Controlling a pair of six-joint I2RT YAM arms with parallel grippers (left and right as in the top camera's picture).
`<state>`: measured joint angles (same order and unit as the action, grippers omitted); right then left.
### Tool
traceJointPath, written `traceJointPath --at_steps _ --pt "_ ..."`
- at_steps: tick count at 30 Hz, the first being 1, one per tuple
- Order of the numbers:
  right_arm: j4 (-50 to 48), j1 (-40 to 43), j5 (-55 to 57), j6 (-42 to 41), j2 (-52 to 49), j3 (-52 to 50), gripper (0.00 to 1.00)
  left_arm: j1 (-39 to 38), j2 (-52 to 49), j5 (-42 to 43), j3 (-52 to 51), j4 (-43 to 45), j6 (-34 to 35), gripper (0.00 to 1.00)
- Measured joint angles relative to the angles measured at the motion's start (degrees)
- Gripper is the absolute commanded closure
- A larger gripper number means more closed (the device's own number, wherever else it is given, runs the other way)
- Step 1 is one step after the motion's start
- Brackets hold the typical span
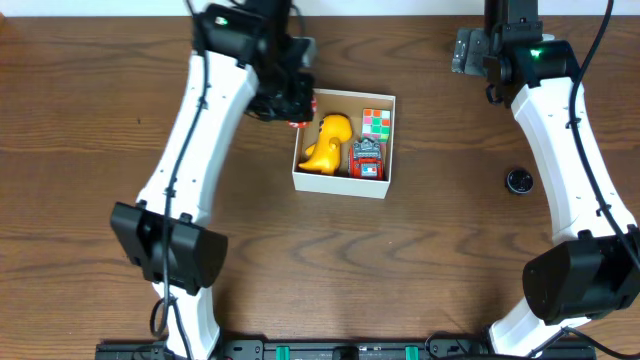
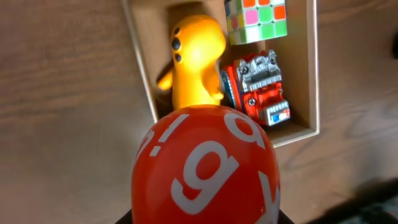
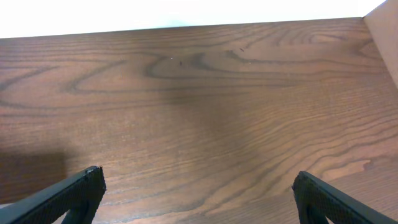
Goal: Pack container
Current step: 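Lift the red ball with left gripper and carry it over the box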
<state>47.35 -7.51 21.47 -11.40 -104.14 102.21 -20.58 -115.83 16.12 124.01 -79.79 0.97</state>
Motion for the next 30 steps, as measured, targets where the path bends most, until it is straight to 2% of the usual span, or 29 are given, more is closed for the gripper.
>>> traceJointPath --at_steps 11,14,15,17,19,22,30 --pt "0.0 0.0 0.0 0.0 0.0 0.0 0.01 -2.7 0.0 -4.2 -13.0 10.2 -0.9 0.93" --pt "0.0 0.0 0.0 0.0 0.0 0.0 0.01 -2.7 0.0 -4.5 -16.9 13.1 -0.8 0.83" --pt "0.0 0.0 0.0 0.0 0.0 0.0 0.01 -2.7 0.0 -4.5 -18.1 14.1 -0.9 0.76" --pt "0.0 0.0 0.0 0.0 0.0 0.0 0.01 -2.7 0.0 -4.6 -20.0 15.4 -1.0 0.7" --pt "0.0 0.0 0.0 0.0 0.0 0.0 0.01 -2.7 -0.1 -4.6 -20.7 15.6 -1.0 0.58" --pt "0.0 0.0 0.0 0.0 0.0 0.0 0.01 -2.7 -0.1 -4.6 -20.7 15.8 -1.0 0.55" --pt "0.0 0.0 0.0 0.0 0.0 0.0 0.01 -2.7 -0.1 -4.6 -20.7 15.8 -1.0 0.38"
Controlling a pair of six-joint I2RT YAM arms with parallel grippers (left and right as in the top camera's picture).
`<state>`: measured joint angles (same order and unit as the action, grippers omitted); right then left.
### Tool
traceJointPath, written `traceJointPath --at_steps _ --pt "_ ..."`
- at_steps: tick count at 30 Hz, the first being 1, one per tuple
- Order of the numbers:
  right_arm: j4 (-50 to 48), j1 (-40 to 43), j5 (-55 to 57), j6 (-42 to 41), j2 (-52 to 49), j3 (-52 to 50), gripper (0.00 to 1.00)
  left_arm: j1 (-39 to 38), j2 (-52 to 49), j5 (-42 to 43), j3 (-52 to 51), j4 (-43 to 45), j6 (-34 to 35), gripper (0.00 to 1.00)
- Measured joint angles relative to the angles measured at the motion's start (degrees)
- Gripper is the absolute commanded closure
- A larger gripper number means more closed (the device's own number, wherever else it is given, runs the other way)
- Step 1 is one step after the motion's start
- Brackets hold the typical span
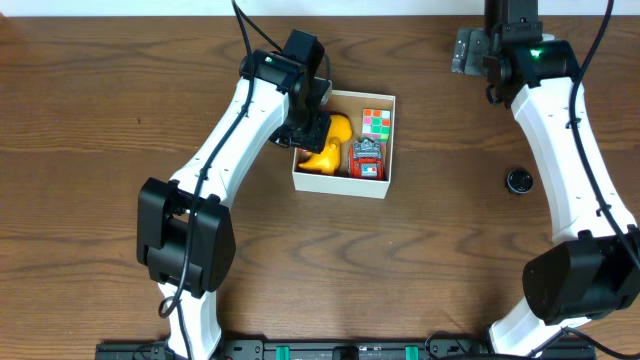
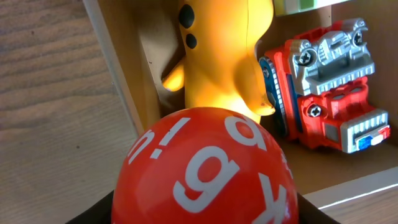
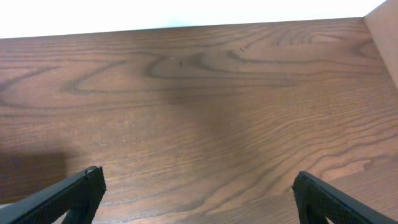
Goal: Pack container
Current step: 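Lift the red ball with left gripper and carry it over the box, then release the red ball into the box's left side and raise left gripper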
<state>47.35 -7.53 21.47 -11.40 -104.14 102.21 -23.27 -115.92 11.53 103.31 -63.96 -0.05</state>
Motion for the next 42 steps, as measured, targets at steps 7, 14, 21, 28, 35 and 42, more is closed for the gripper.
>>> traceJointPath --at_steps 7,14,21,28,35,42 --pt "0.0 0.0 0.0 0.0 0.0 0.0 0.01 0.0 0.0 0.1 0.0 0.0 0.0 0.26" --pt "0.0 0.0 0.0 0.0 0.0 0.0 0.01 -0.2 0.0 0.1 0.0 0.0 0.0 0.26" --pt "0.0 0.0 0.0 0.0 0.0 0.0 0.01 -1.6 0.0 0.1 0.0 0.1 0.0 0.25" --pt "0.0 0.0 0.0 0.0 0.0 0.0 0.01 -2.0 0.0 0.0 3.9 0.8 0.0 0.26" --pt "0.0 0.0 0.0 0.0 0.0 0.0 0.01 -1.7 0.0 -7.5 10.3 0.9 -0.1 0.17" --pt "0.0 0.0 0.0 0.0 0.0 0.0 0.01 3.0 0.0 -23.5 15.0 5.3 2.0 0.08"
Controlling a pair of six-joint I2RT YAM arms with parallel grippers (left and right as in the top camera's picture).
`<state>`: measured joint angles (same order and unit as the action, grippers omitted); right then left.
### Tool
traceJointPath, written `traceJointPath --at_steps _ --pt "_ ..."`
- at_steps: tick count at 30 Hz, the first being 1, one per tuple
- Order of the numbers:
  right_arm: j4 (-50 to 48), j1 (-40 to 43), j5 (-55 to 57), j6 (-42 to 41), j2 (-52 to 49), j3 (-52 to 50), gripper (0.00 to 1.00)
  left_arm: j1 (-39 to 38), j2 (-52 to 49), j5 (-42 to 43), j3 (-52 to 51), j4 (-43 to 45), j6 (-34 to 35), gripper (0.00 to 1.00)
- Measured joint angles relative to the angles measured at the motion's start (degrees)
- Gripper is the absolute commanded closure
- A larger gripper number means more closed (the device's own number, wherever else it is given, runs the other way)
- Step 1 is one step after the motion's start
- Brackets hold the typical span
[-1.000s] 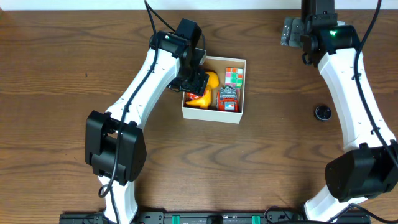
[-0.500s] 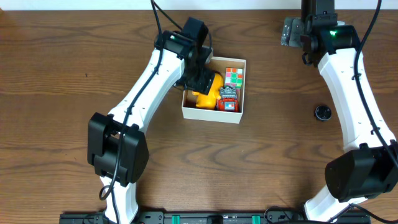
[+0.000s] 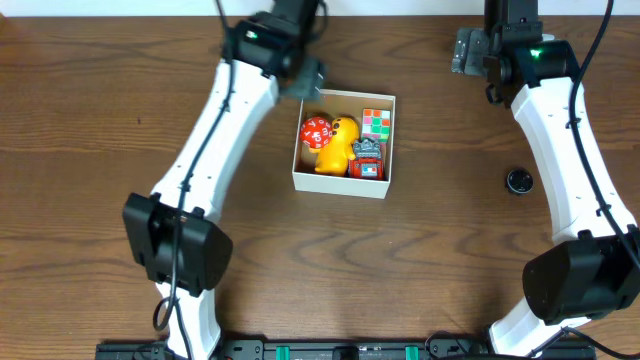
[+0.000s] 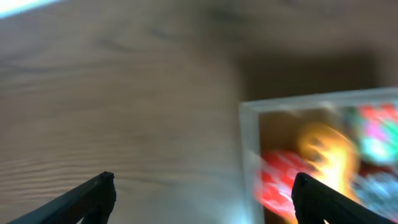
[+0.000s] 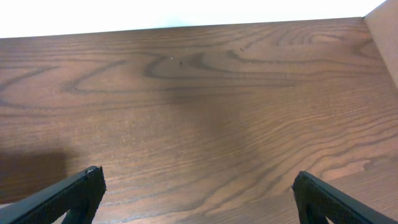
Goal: Pack container
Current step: 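Release the red ball into the box's left side and raise left gripper, then move right gripper down over the black round object right of the box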
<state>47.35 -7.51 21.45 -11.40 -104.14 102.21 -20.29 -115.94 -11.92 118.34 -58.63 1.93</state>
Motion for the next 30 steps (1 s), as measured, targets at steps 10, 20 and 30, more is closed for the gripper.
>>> traceJointPath --at_steps 10,20,30 --pt "0.0 0.0 0.0 0.0 0.0 0.0 0.01 16.7 0.0 -8.5 0.0 4.6 3.0 0.08" --pt "2.4 0.0 0.0 0.0 0.0 0.0 0.01 25.5 0.0 -9.5 0.0 1.9 3.9 0.0" --pt "14.8 4.2 -0.7 0.0 -1.5 -3.3 0.01 28.7 0.0 -9.5 0.0 0.1 4.1 0.02"
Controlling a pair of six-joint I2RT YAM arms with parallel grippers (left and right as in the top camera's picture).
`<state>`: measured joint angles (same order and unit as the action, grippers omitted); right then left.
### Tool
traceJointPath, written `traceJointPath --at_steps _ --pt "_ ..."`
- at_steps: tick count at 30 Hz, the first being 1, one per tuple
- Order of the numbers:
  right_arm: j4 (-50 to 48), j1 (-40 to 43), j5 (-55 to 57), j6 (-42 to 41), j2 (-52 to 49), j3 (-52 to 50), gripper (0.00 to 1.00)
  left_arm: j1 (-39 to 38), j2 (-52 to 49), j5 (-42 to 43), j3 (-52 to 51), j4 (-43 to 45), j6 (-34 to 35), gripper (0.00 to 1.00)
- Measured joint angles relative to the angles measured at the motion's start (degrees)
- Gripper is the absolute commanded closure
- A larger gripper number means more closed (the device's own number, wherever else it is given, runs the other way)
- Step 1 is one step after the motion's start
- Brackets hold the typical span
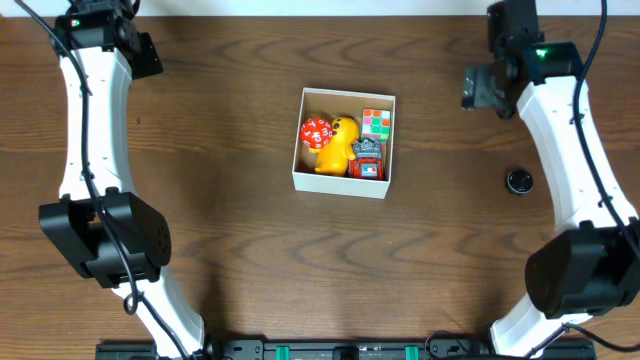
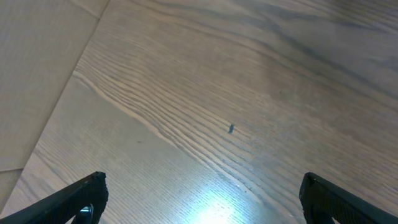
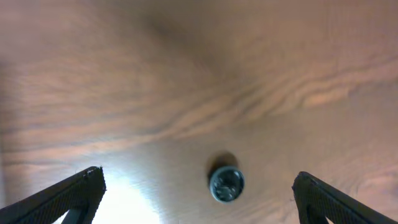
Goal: Pack container
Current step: 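Move right gripper down over the black round object right of the box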
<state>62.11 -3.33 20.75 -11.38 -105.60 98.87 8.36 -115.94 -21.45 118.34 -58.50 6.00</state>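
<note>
A white box (image 1: 343, 185) stands mid-table holding a red numbered ball (image 1: 316, 133), a yellow toy figure (image 1: 336, 145), a colour cube (image 1: 376, 122) and a red toy truck (image 1: 367, 161). A small round black object (image 1: 517, 180) lies on the table to the right; it also shows between the fingers' span in the right wrist view (image 3: 226, 184). My right gripper (image 3: 198, 198) hangs open above it at the upper right (image 1: 481, 88). My left gripper (image 2: 200, 199) is open and empty over bare wood at the far upper left (image 1: 143, 55).
The wooden table (image 1: 250, 260) spreads all round the box. A paler surface (image 2: 37, 68) shows at the left of the left wrist view, past the table's edge.
My left arm has moved from beside the box's upper left corner to the table's far upper left. My right wrist has turned so its camera now looks down on the black object.
My left gripper held the red ball beside the box's left wall, then inside the box next to the yellow figure. A second ago the ball lay in the box and the gripper was open above it. Now that arm is far left and the right wrist has shifted.
</note>
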Motion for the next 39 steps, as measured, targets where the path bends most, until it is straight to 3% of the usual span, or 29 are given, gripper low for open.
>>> traceJointPath --at_steps 10,20,39 --pt "-4.9 10.2 -10.2 4.2 -0.9 -11.0 0.01 -0.1 0.0 0.0 0.0 0.0 0.0 0.02" --pt "-11.9 11.9 -12.9 11.1 -0.9 -22.1 0.01 -0.1 0.0 0.0 0.0 0.0 0.0 0.02" --pt "-16.1 15.1 -13.3 15.4 -1.4 -23.0 0.01 -0.1 0.0 0.0 0.0 0.0 0.0 0.02"
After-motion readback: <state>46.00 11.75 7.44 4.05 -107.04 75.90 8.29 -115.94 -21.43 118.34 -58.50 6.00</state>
